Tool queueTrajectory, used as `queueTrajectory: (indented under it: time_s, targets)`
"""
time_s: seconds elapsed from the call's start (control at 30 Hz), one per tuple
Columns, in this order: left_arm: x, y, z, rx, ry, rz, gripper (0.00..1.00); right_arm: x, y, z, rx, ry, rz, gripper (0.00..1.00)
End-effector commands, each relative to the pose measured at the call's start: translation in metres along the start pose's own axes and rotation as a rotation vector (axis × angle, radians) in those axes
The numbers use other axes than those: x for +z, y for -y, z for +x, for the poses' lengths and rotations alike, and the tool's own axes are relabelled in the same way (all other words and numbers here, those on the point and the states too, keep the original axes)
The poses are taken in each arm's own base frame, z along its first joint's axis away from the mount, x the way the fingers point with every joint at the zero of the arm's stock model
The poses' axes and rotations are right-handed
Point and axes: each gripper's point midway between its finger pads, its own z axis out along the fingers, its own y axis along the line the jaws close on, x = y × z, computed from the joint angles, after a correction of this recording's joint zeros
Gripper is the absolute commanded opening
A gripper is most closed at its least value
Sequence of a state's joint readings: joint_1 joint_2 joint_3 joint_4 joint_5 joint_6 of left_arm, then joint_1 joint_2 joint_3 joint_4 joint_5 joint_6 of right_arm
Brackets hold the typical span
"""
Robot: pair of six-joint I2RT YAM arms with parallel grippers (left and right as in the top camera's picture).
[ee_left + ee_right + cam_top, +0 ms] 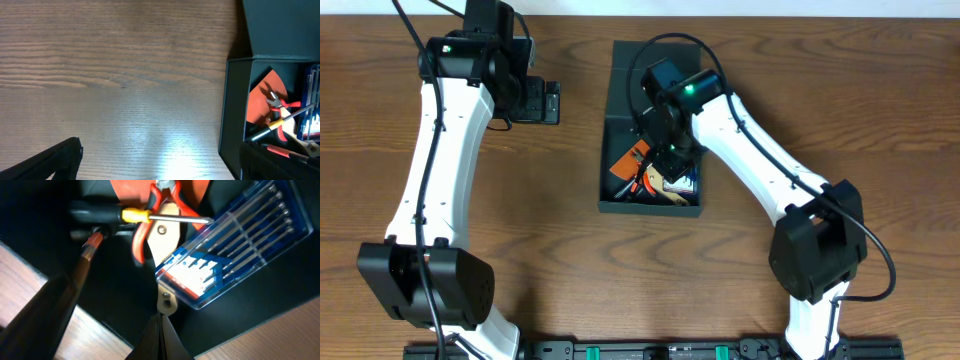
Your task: Pack container
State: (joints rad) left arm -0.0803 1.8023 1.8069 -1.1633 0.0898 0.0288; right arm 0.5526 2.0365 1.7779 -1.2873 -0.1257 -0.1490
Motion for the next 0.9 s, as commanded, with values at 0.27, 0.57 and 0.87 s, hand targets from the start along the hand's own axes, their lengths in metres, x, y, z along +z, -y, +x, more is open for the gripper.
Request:
queueTrajectory:
  time_s: [0.27, 0.57, 0.87]
  targets:
    - [-0.004, -0.003, -0.002, -0.007, 0.009, -0.010, 0.99, -0.077, -0.042, -0.006, -0.010, 0.174, -0.090, 0.01]
    - [-0.004, -0.003, -0.002, -0.008, 0.009, -0.010, 0.99, -0.171, -0.082, -0.010, -0.113, 0.419, -0.125, 0.01]
    - [-0.004, -0.003, 0.000, -0.008, 0.004, -0.010, 0.99, -0.119, -0.106, -0.022, -0.190, 0.296, -0.152, 0.01]
